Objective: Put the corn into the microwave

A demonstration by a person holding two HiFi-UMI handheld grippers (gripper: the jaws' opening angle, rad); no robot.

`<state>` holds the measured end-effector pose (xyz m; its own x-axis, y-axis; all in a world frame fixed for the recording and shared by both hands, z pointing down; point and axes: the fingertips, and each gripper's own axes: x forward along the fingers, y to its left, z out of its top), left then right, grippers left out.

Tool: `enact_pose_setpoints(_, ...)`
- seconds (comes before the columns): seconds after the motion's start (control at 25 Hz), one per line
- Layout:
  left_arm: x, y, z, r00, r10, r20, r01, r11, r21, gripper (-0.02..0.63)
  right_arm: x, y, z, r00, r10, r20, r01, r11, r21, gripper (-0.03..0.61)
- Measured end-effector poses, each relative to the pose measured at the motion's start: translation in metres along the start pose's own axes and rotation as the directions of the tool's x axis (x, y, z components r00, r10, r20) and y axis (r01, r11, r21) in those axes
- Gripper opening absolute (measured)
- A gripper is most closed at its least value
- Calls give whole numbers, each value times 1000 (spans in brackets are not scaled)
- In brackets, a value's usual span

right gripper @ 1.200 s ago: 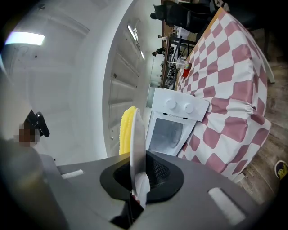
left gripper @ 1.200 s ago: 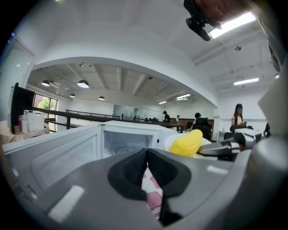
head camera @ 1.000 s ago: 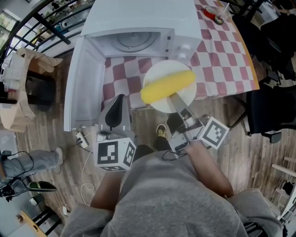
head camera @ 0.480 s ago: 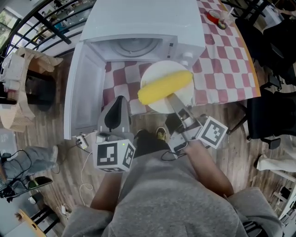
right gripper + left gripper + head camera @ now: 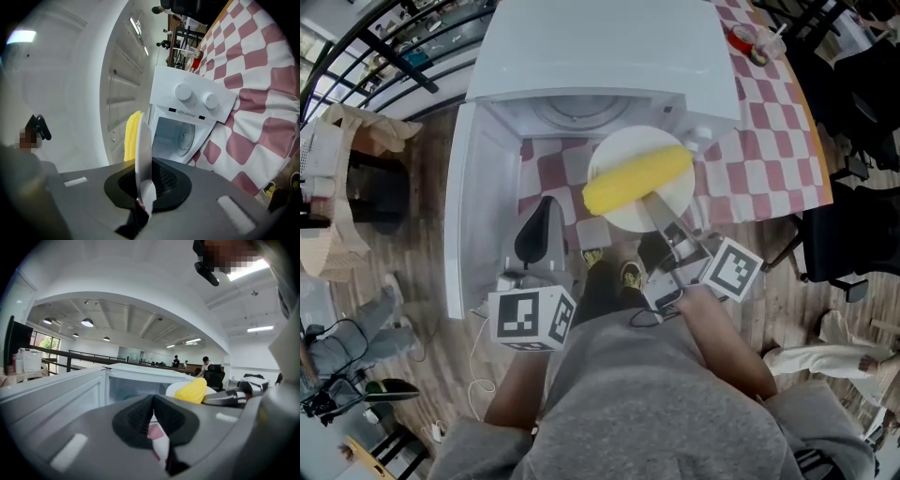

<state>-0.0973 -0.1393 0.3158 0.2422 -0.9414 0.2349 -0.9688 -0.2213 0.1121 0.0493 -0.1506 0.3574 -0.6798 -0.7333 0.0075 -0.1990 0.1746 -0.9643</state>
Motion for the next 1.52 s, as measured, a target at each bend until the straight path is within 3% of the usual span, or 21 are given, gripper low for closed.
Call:
enact_pose_setpoints(0.72,62,51,-1,992,-126,-12,126,992,3,11,86,-38,-3,998,-60,32,59,998,16,9)
enact_pose_setpoints(1.52,83,97,-13,985,-169,-30,170,985,33,11,150,-106,4,987,-147,67,142,987,70,9)
